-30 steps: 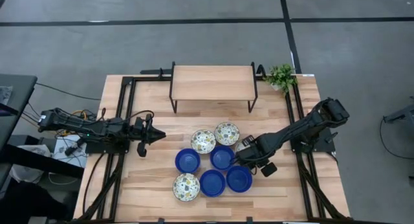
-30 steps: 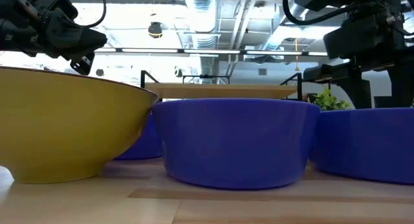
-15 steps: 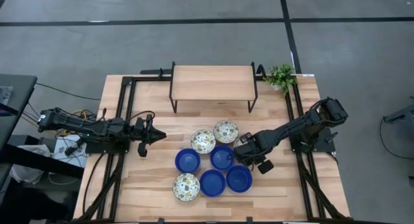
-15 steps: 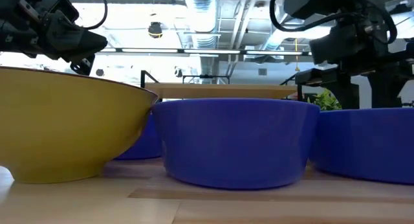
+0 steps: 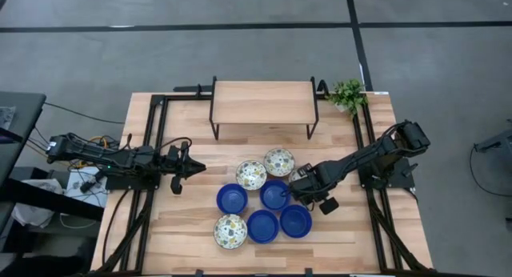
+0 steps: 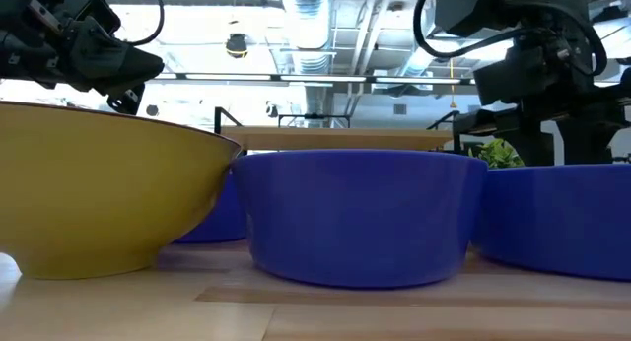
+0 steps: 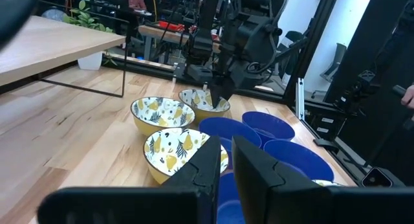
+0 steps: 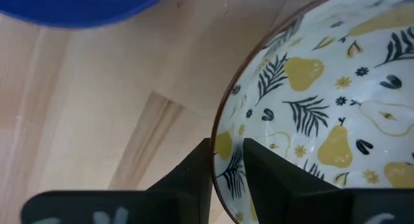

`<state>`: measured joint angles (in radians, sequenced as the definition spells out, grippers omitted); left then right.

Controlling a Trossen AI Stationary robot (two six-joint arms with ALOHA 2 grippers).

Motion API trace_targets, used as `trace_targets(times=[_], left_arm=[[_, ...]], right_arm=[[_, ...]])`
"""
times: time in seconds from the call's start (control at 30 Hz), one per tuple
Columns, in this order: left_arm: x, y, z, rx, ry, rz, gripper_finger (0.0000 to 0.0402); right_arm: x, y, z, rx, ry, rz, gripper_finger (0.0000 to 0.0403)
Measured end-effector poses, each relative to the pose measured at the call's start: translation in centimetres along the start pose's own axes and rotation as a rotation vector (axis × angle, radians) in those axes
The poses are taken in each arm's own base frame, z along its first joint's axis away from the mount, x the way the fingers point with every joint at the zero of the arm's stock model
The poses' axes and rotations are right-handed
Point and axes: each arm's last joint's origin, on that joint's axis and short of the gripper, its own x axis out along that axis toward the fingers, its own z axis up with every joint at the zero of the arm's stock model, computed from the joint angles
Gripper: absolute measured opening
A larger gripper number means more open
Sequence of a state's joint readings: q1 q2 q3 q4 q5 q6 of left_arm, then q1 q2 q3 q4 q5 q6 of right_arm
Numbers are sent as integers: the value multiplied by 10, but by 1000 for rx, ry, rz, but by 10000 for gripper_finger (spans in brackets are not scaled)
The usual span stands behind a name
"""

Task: Pick & Place Mini bowls
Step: Put the yellow bowl on the shelf

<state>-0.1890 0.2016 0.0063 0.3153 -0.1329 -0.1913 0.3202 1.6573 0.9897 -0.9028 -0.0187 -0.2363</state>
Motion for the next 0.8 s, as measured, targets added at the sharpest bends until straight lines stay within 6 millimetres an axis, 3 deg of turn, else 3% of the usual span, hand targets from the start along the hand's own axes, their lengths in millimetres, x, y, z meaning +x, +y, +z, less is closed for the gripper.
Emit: trace_targets(times=[0.3, 0.43, 0.8], left_arm=[[0, 0, 0, 0, 0, 0, 39], [0, 0, 0, 0, 0, 0, 39], [0, 0, 0, 0, 0, 0, 39]], right_arm=[[-3, -1, 1, 74, -5, -51, 13], [-5, -2, 1, 122, -2, -49, 7], [-44, 2, 10, 129, 65, 41, 1]])
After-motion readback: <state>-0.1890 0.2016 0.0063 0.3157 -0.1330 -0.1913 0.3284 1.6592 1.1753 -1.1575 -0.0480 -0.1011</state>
